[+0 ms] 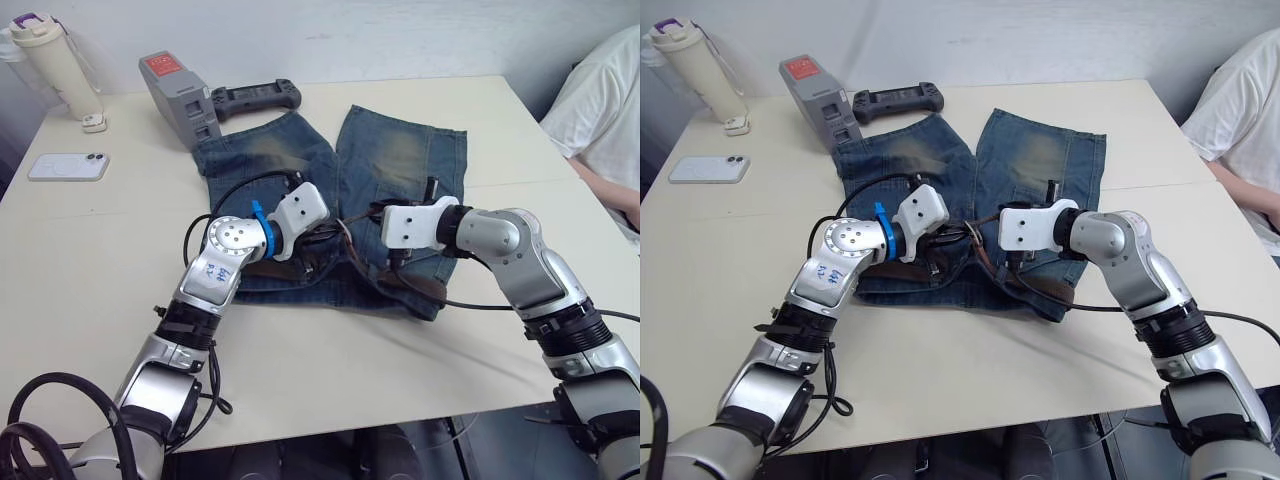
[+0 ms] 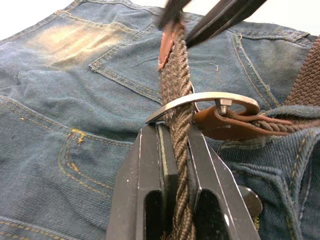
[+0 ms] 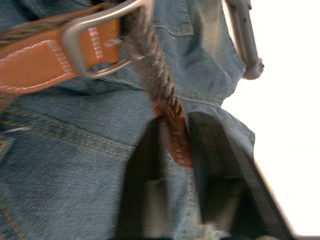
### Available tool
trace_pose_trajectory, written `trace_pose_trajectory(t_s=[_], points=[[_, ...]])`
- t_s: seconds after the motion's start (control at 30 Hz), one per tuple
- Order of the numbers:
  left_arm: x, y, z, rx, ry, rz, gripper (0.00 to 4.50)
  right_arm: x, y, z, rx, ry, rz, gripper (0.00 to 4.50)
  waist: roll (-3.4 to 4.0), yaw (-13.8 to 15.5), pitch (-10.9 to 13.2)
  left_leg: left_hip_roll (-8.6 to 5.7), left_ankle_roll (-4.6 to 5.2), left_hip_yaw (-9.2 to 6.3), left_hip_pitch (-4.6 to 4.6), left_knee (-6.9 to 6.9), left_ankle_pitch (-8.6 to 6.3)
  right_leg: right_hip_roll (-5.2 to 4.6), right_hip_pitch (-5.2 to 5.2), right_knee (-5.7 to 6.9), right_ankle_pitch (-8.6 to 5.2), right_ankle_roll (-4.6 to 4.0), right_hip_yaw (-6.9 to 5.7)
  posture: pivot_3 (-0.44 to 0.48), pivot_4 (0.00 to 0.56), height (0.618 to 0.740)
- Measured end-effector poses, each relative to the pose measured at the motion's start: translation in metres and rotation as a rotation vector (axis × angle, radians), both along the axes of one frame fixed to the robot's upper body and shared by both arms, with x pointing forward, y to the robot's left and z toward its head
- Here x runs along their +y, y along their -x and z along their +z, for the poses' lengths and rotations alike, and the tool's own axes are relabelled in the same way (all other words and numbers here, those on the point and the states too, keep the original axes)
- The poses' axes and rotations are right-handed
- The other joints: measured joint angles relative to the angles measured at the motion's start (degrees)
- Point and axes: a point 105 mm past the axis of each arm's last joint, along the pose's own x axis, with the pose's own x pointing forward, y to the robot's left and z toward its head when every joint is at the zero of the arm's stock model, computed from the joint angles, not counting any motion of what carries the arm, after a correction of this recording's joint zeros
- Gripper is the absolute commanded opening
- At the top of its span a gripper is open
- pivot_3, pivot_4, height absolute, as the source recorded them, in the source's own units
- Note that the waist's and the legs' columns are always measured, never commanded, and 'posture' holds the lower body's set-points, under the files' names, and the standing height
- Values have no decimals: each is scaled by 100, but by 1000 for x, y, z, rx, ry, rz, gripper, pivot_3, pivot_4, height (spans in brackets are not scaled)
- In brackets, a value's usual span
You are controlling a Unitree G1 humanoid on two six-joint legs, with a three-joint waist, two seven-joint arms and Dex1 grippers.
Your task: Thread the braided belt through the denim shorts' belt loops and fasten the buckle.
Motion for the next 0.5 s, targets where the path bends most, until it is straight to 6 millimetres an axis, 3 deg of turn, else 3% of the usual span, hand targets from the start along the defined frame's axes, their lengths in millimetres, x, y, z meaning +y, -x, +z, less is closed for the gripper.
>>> trace_pose_trajectory(t_s=[0.07,0.1,0.23,0.33,0.4,0.43,0.5], points=[[0,0,0,2,0,-2,874,0,0,0,2,1,0,0,0,2,0,0,0,0,0,1,0,0,0,0,0,0,0,0,150,740],[0,0,0,2,0,-2,943,0,0,0,2,1,0,0,0,2,0,0,0,0,0,0,0,0,0,0,0,0,0,0,150,740],[1,1,0,61,49,-8,2498,-1,1,-2,8,0,-1,0,0,1,0,0,0,-1,0,1,0,0,0,1,0,0,0,0,150,740],[1,3,2,86,70,-23,3345,-2,2,-4,15,1,-2,0,0,0,0,0,0,0,0,1,0,0,0,2,0,0,0,0,150,740],[3,16,8,201,115,-110,4145,0,11,-4,6,31,26,0,1,0,0,1,0,-2,-1,0,0,0,0,1,0,0,0,0,150,740],[8,20,13,243,123,-144,4396,-1,15,-4,0,59,46,0,1,-1,1,0,0,-1,0,-1,0,0,0,1,0,0,0,0,150,740],[24,24,27,274,134,-166,4396,-3,23,0,-23,79,76,0,1,-4,1,1,0,-2,1,-1,0,0,0,2,0,0,0,0,150,740]])
